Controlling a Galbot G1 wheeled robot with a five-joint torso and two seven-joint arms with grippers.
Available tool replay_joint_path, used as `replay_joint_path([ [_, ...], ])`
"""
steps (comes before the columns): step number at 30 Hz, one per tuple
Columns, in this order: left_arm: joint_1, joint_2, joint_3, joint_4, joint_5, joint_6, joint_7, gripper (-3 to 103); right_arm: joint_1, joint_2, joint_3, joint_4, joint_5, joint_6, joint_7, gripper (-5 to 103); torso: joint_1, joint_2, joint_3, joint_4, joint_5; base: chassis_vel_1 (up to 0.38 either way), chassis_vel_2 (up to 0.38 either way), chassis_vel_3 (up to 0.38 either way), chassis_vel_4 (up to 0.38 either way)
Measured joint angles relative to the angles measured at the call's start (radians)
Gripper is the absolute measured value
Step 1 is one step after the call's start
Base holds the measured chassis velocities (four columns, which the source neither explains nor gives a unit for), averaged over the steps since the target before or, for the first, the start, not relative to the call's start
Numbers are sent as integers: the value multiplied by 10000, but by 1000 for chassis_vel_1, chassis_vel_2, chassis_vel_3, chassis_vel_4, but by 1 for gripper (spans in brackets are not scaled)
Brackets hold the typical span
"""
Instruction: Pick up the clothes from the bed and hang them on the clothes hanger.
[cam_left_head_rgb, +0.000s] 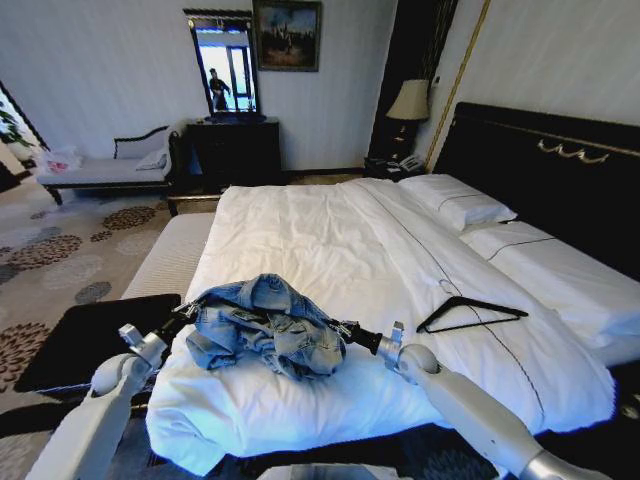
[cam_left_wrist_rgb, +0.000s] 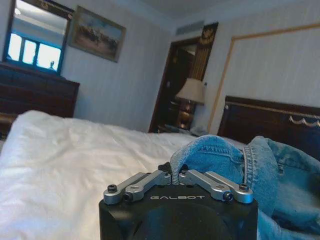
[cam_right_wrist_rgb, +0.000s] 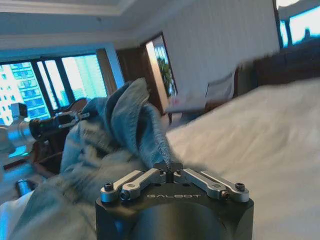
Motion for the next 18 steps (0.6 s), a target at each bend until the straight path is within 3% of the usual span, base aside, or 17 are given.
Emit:
replay_joint_path([
  [3, 34, 46, -100, -256, -237, -4, -290, 2, 54, 23, 254, 226, -48, 220, 257, 1, 0, 0, 0, 0, 1, 0, 0, 0, 0],
  [6, 142, 423, -335, -1129, -732, -64, -1093, 2, 486, -20, 538, 887, 657, 596, 1414, 1, 0, 0, 0, 2, -1, 0, 0, 0, 0],
  [7, 142, 423, -335, -1129, -732, -64, -1093, 2, 486, -20, 538, 887, 657, 596, 1414, 1, 0, 0, 0, 2, -1, 0, 0, 0, 0],
  [11, -122, 1211, -553, -2373, -1458, -75, -2209, 2, 1479, -49, 426, 1430, 1436, 794, 2737, 1, 0, 0, 0, 1, 0, 0, 0, 0, 0],
  [12, -122, 1211, -553, -2373, -1458, -75, -2209, 2, 1479, -49, 426, 1430, 1436, 794, 2737, 1, 0, 0, 0, 1, 0, 0, 0, 0, 0],
  [14, -663, 1864, -592, -2933, -2002, 96, -2922, 2, 2290, 47, 193, 1653, 1698, 853, 3472, 1, 0, -1, 1, 0, 1, 0, 0, 0, 0],
  [16, -876, 2096, -593, -3083, -2197, 164, -3137, 2, 2579, 96, 116, 1715, 1787, 864, 3698, 1, 1, 0, 0, -1, 1, 0, 0, 0, 0],
  [18, -1510, 2775, -566, -3454, -2841, 412, -3696, 2, 3403, 224, -43, 1910, 2037, 870, 4275, 1, 4, -1, 1, 2, 0, 0, 0, 0, 0],
])
